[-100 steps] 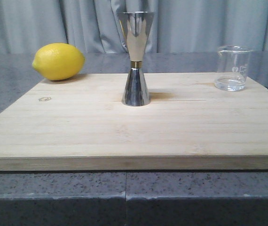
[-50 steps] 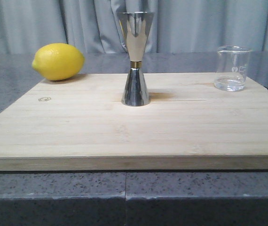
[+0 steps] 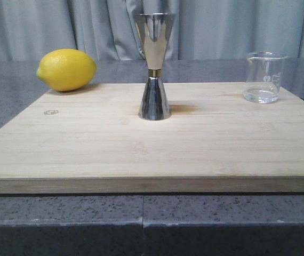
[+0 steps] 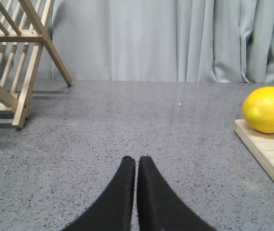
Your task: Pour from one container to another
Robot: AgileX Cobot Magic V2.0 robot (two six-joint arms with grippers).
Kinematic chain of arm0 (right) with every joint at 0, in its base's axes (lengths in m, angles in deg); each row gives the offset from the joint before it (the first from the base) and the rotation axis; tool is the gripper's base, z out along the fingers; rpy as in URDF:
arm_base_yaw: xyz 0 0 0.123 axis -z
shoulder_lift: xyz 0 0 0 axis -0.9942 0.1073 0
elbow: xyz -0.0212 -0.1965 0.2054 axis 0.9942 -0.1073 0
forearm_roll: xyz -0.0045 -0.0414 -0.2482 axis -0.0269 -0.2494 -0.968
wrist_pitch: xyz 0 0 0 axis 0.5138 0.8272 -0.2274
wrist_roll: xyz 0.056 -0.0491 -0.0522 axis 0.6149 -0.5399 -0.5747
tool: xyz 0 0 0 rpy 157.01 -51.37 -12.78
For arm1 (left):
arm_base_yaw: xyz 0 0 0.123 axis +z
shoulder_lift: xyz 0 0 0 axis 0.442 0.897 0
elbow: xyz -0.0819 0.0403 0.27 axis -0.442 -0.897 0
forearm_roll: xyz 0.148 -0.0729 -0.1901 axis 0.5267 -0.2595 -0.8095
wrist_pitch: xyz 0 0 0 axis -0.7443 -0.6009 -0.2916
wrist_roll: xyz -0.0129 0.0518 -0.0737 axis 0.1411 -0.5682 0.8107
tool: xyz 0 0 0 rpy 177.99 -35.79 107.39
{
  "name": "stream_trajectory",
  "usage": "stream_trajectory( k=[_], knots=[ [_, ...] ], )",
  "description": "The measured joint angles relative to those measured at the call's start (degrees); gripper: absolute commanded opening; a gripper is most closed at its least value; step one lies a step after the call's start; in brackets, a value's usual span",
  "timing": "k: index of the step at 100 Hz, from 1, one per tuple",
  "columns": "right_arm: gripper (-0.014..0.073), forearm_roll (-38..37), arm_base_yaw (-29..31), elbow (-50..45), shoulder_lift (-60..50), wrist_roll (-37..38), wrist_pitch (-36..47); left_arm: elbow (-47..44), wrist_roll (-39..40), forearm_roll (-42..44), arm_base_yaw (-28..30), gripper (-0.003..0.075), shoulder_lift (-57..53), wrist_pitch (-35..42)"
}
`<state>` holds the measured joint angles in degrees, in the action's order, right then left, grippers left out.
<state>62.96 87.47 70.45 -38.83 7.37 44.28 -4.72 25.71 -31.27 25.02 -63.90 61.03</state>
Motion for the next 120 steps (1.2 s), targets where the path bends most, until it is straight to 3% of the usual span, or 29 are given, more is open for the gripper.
stream_trajectory(
  k=[120],
  knots=[
    [-0.0072, -1.9, 0.0, 0.0, 0.0, -0.2, 1.4, 0.0, -0.1, 0.0, 0.0, -0.0019, 0.0, 0.0]
  ],
)
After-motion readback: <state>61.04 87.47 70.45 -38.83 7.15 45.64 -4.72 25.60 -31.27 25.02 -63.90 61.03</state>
